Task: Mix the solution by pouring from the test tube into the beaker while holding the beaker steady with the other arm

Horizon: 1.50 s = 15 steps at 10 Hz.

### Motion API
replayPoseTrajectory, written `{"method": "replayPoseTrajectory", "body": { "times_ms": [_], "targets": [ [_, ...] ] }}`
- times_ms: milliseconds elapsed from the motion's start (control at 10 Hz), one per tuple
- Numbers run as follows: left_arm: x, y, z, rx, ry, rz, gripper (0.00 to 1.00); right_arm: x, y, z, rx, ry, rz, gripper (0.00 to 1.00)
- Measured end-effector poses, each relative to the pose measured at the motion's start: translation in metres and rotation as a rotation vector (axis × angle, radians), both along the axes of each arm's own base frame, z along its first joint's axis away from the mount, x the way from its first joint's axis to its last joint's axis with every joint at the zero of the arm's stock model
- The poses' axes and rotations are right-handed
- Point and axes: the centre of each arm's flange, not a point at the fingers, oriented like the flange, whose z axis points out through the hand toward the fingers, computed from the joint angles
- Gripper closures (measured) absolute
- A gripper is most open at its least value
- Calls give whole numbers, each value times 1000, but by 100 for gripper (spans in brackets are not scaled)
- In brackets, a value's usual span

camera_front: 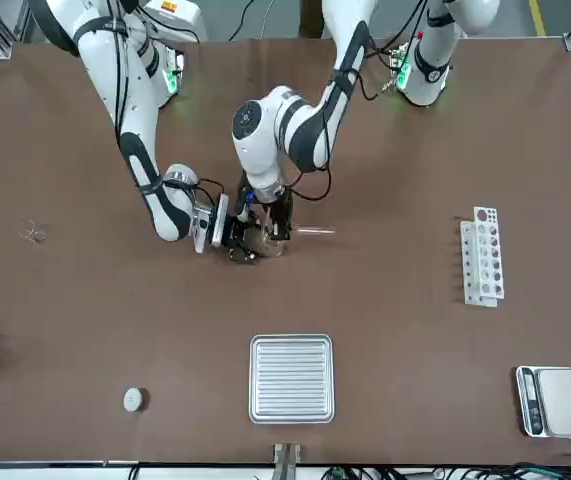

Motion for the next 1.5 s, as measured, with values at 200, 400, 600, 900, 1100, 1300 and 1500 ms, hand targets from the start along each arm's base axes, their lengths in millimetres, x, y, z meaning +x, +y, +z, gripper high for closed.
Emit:
{"method": "replayPoseTrajectory", "body": {
  "times_ms": [200,400,600,900,1100,1300,1500],
  "targets": [
    [24,19,15,-86,54,87,78,1,-1,2,1,-3,-3,28],
    [66,60,44,-175,95,112,78,3,-3,3,2,-4,-7,26],
    [105,107,71,-267,129,64,78,4,-4,3,4,-3,-12,18],
    [155,185,107,-388,150,-51,78,4,-3,4,9,-1,-12,14],
    [180,255,126,-465,205,-125,78,5,-4,5,11,-2,-17,12],
    [204,331,125,-587,248,-186,78,5,-4,6,14,-2,-18,1],
    [216,396,111,-712,263,-226,78,7,-5,8,16,0,-23,1]
  ]
}}
